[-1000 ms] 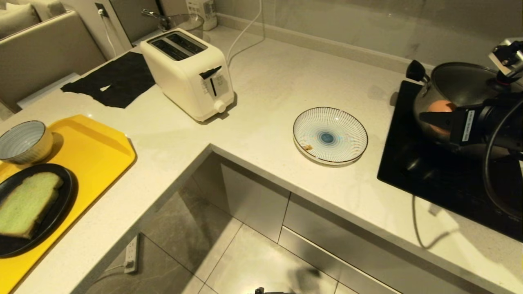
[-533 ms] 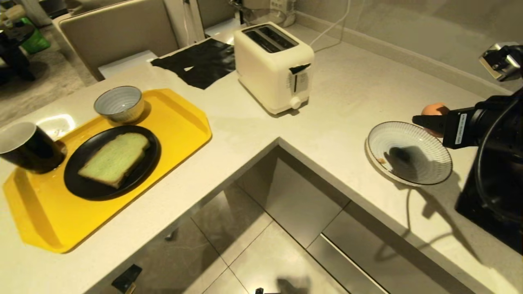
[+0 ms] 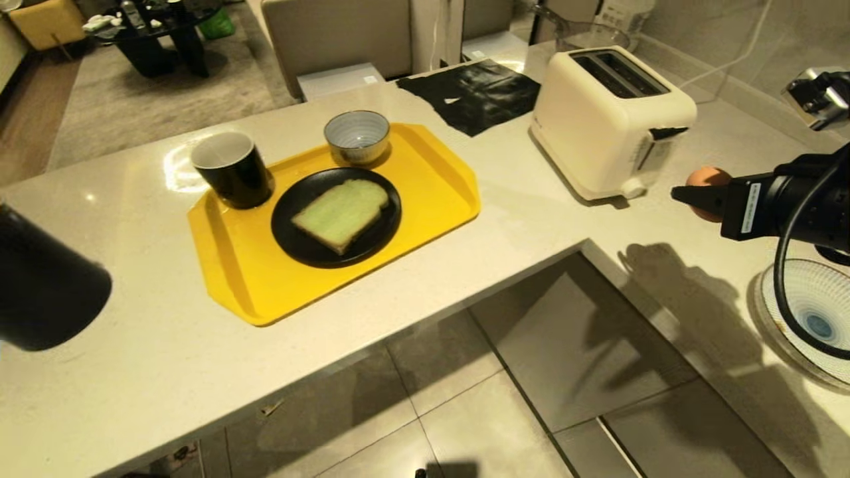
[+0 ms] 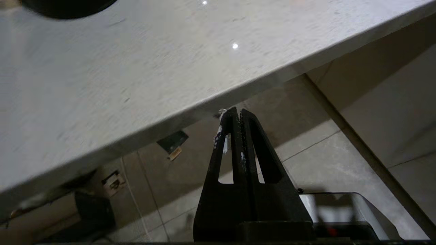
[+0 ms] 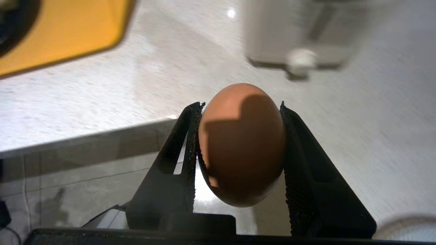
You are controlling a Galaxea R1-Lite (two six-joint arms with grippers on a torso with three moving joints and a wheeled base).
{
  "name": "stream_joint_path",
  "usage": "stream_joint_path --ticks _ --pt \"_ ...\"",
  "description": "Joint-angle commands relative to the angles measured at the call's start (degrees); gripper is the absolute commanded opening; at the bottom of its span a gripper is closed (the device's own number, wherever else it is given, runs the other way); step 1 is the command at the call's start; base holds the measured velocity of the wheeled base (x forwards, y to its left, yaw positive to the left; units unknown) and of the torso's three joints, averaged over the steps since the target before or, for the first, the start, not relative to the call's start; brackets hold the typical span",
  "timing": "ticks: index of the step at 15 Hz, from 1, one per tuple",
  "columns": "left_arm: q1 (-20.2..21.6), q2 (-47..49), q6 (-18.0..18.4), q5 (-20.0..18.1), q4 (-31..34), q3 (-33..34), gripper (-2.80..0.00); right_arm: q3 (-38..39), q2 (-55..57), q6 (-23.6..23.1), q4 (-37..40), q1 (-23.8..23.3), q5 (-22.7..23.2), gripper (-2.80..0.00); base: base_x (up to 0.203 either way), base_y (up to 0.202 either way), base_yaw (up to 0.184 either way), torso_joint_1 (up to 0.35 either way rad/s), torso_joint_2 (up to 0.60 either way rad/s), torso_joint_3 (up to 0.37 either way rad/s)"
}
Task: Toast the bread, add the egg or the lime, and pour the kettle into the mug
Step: Put the egg in the bowl
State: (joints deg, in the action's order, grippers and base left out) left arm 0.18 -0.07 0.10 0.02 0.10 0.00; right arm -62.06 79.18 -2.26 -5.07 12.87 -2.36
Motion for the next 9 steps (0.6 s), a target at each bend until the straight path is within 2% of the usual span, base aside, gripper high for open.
stream_joint_path --ticks 1,9 --pt "0.0 0.1 0.0 0.0 0.0 0.0 -2.8 0.0 0.1 0.0 0.0 0.0 0.0 -2.8 0.005 -0.007 0.166 0.002 0.01 -0.002" --pt "0.1 0.1 0.0 0.0 0.0 0.0 -2.8 0.4 0.1 0.1 0.0 0.0 0.0 -2.8 0.001 -0.008 0.172 0.002 0.0 0.003"
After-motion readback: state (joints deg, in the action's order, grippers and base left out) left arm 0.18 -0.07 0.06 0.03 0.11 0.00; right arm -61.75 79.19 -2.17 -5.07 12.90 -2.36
